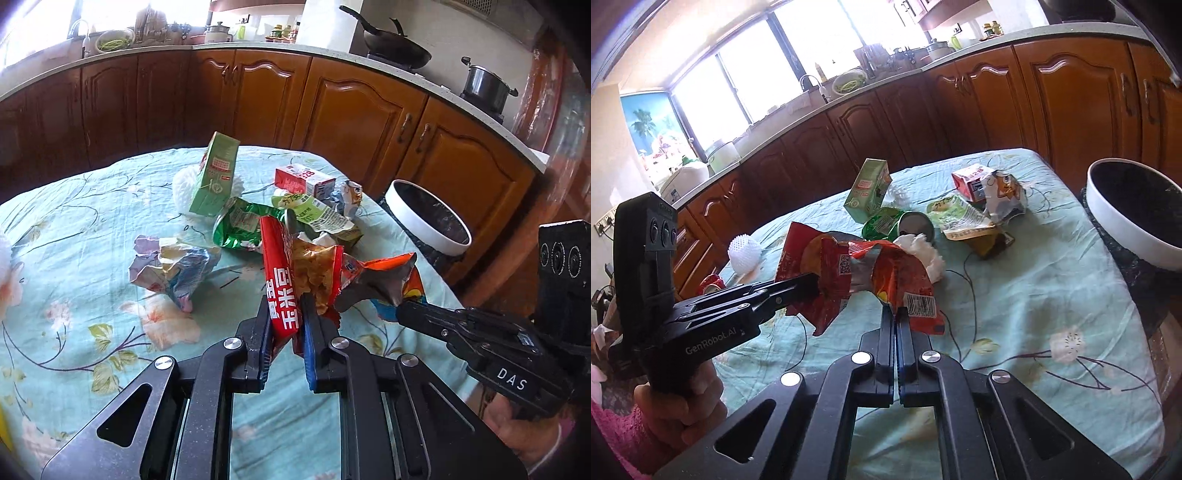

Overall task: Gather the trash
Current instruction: 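Carry both red bags to the bin and open both tools over it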

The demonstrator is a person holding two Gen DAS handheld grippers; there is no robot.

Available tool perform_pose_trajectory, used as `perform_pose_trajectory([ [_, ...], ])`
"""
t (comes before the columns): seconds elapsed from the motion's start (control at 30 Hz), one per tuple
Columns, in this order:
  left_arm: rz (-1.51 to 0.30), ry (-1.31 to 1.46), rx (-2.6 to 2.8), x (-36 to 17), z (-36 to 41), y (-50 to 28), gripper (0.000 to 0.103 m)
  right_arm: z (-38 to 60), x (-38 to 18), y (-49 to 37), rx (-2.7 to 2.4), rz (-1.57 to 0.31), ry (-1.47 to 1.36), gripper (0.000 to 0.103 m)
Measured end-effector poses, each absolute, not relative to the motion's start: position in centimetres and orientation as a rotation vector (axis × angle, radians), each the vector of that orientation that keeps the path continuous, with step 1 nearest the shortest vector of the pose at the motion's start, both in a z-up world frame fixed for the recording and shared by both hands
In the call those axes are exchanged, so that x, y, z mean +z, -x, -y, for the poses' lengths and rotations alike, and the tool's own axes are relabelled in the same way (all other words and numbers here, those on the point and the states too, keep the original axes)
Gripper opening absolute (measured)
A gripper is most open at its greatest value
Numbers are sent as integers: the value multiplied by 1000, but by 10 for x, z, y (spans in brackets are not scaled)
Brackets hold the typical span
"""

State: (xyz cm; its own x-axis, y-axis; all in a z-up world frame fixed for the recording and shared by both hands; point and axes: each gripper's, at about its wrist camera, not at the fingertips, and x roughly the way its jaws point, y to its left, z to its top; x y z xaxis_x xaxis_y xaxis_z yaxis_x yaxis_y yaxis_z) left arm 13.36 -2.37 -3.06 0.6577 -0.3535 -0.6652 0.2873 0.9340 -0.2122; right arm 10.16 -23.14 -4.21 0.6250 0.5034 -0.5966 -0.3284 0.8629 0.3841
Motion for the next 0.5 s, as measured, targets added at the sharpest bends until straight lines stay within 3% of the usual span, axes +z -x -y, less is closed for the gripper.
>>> perform_pose_trajectory([
  [0.5,-754,43,-502,-15,98,-146,13,322,-36,-105,293,-694,-346,0],
])
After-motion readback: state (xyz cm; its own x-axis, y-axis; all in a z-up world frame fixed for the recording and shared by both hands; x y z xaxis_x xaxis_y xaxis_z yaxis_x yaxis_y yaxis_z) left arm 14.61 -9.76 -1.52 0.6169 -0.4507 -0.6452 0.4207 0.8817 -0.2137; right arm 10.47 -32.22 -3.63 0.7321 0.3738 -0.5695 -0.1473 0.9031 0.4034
